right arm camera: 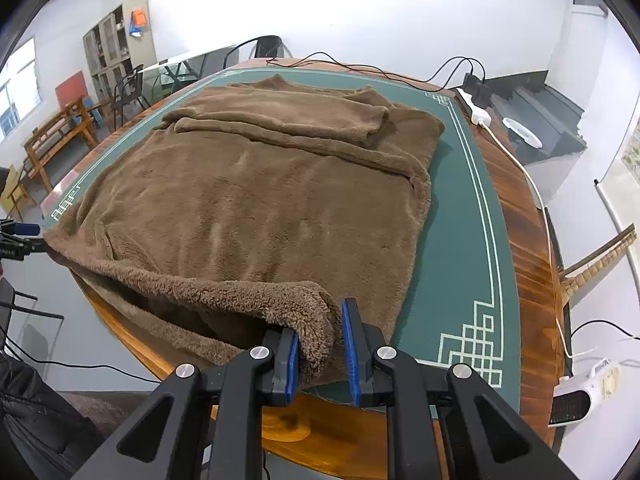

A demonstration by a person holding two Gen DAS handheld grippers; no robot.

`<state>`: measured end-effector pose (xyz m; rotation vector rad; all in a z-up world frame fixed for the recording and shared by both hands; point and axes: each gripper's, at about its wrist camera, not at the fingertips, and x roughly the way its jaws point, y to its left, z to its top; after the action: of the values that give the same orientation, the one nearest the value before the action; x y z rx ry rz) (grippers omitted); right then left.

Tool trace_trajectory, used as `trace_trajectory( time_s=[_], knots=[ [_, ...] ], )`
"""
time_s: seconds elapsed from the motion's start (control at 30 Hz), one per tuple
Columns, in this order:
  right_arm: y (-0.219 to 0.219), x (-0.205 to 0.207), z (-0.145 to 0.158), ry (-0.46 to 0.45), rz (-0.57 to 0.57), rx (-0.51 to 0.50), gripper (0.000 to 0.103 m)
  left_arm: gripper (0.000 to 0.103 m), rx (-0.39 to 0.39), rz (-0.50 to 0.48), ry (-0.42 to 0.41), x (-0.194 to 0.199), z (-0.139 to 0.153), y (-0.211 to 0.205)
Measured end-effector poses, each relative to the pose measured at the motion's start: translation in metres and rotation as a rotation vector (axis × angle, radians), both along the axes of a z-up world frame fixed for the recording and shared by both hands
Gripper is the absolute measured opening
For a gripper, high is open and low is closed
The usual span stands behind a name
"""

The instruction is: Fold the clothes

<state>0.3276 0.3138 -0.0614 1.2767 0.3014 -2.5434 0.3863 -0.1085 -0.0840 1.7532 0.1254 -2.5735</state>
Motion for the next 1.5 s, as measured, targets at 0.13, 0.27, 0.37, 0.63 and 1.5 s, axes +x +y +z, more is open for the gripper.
trace_trajectory(
  time_s=[0.13,0.27,0.37,0.63,1.5],
  knots=[
    [0.001,0.001,-0.002,-0.004,0.006,0.0,0.02,0.021,0.018,-0.055,-0.012,-0.005,-0.004,0.01],
    [0.003,0.001,-0.003,-0.007,-0.004,-0.001,0.02,0.017,0.005,-0.071,0.004,-0.006,0.004,0.018],
    [0.006,0.002,-0.003,-0.009,-0.004,0.004,0.02,0.017,0.021,-0.063,0.02,-0.007,0.012,0.016],
    [0.008,0.004,0.006,0.005,0.024,0.024,0.02,0.017,0.02,-0.075,0.13,-0.014,0.059,0.014],
    [0.028,-0.06,0.131,0.338,-0.042,0.031,0.02,0.019,-0.069,-0.1,0.487,-0.119,0.226,0.007]
  ],
)
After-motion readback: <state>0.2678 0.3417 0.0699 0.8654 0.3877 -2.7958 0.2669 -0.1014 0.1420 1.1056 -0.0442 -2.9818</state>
